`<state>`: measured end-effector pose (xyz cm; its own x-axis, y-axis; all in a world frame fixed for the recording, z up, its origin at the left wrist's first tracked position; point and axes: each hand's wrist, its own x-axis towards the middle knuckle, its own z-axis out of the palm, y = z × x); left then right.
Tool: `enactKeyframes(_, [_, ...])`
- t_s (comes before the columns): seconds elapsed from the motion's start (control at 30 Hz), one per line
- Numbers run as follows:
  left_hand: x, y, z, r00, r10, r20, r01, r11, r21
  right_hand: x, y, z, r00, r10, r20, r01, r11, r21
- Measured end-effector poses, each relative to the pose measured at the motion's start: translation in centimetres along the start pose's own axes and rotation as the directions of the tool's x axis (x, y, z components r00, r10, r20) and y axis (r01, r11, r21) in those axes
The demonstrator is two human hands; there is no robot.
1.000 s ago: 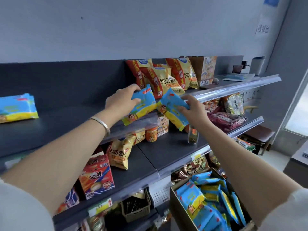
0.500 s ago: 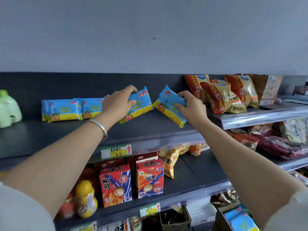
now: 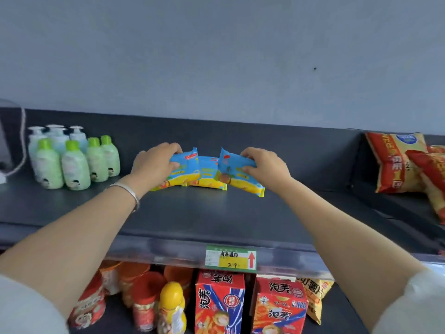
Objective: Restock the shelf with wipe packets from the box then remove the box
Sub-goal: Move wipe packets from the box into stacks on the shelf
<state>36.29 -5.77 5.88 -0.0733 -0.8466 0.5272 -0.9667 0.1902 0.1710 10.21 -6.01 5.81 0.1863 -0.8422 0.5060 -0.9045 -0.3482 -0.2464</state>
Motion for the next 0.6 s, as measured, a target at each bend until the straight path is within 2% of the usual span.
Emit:
enactKeyframes(0.27, [0.9,-6.9,2.0,0.995,-0.080,0.056,0.074,0.992,0.101,6.1,-4.1,6.5,0.985,-0.123,0.117,0.126,0.992,-0.019])
enactKeyframes(0.6, [7.3,-11.7,5.3,0.983,0.087,0.164,-0.095,0.995,0.038,10.7,-5.8,12.0,0.987,-0.067,0.145,0.085,0.989,-0.120])
